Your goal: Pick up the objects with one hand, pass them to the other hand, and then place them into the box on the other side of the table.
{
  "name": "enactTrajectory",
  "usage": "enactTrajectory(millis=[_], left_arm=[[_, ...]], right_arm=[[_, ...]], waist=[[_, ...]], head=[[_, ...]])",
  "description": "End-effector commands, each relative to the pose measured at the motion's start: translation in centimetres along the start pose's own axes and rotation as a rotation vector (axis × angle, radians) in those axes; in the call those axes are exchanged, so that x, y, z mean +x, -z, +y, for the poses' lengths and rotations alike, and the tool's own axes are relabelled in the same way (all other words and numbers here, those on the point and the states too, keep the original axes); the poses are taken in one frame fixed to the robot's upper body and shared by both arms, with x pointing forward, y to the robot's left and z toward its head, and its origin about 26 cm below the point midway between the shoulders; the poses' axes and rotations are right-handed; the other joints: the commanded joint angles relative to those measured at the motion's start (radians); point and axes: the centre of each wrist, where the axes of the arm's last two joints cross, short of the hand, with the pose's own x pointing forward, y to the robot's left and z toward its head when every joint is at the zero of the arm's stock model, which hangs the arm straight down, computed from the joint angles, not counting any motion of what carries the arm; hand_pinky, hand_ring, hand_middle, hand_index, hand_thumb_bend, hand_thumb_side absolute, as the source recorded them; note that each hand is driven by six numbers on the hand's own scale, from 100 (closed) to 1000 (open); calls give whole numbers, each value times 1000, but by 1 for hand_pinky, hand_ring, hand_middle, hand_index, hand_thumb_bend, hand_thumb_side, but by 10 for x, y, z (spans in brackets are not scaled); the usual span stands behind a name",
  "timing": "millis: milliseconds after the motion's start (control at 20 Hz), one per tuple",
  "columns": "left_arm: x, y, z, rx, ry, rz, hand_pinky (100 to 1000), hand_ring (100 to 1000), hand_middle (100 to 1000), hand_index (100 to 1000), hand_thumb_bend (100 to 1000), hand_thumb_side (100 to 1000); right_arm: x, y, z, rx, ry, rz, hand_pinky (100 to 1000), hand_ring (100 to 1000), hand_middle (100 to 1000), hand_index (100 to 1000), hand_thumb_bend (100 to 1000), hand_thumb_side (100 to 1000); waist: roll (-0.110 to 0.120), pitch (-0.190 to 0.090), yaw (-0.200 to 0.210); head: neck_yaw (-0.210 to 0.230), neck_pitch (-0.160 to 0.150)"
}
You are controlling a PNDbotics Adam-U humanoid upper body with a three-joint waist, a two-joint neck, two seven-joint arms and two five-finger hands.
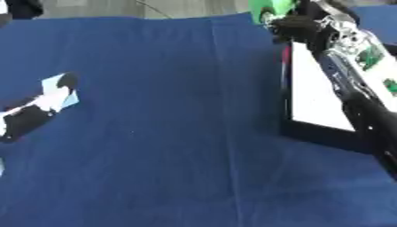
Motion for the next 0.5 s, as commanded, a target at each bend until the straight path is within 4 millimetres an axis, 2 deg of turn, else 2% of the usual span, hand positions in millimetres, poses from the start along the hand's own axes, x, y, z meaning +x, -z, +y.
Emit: enactTrajectory(millis=[50,200,400,500], left_arm=[[-9,7,9,33,36,-14,772,768,737,794,631,287],[-11,7,10,35,48,-16,771,767,736,796,635,288],[-13,8,12,50,55,-15,773,769,739,802,635,294],[-15,9,13,62,58,-10,774,770,741,801,633,295]], right_arm=[[9,4,-33,-343,-167,186,616,693,518,589,100,100],[-1,13,-50,-376,-221,233,649,691,515,582,100,100],[-32,30,-73,-417,-357,335,720,693,510,566,100,100],[-45,35,-84,-410,-434,374,749,691,506,557,175,100]], waist=[[-1,-25,-2],[-6,-27,-6],[-12,-30,-5],[-13,-30,-4]], head=[[-22,-13],[-37,-14],[-51,-18],[-52,-19]])
